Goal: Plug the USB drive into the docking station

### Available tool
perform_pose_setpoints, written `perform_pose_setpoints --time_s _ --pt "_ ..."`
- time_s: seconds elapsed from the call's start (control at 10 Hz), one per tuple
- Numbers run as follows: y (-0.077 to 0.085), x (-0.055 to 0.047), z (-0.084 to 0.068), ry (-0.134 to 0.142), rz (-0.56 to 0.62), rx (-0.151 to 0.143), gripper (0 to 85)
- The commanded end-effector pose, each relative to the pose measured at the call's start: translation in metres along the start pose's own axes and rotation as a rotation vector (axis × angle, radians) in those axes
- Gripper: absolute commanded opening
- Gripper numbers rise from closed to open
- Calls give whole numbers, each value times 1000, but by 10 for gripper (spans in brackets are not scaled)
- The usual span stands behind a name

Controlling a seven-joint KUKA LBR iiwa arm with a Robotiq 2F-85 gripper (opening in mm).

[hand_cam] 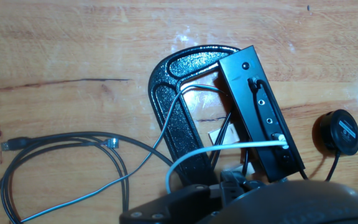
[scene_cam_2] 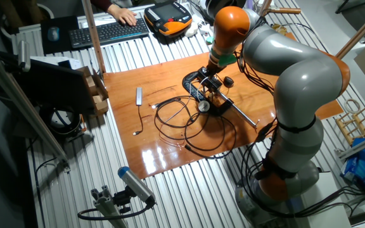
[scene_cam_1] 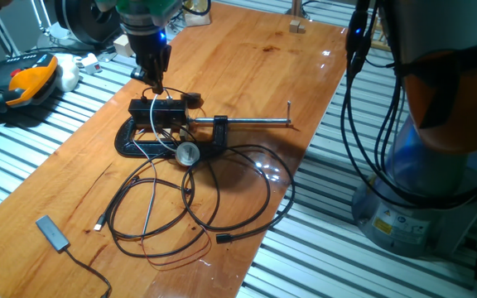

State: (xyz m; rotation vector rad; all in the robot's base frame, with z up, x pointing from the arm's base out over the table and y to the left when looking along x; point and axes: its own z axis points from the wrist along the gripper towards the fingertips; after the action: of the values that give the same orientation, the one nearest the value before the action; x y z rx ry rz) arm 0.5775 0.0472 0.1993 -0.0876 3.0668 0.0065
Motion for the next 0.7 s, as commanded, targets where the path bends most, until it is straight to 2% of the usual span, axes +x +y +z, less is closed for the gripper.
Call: perform_pose_setpoints --time_s 0.0,0.3,0.6 --pt "0 0 0 -2 0 0 0" --pt "1 -1 0 -16 2 1 0" --pt "2 -6 4 -15 6 -4 0"
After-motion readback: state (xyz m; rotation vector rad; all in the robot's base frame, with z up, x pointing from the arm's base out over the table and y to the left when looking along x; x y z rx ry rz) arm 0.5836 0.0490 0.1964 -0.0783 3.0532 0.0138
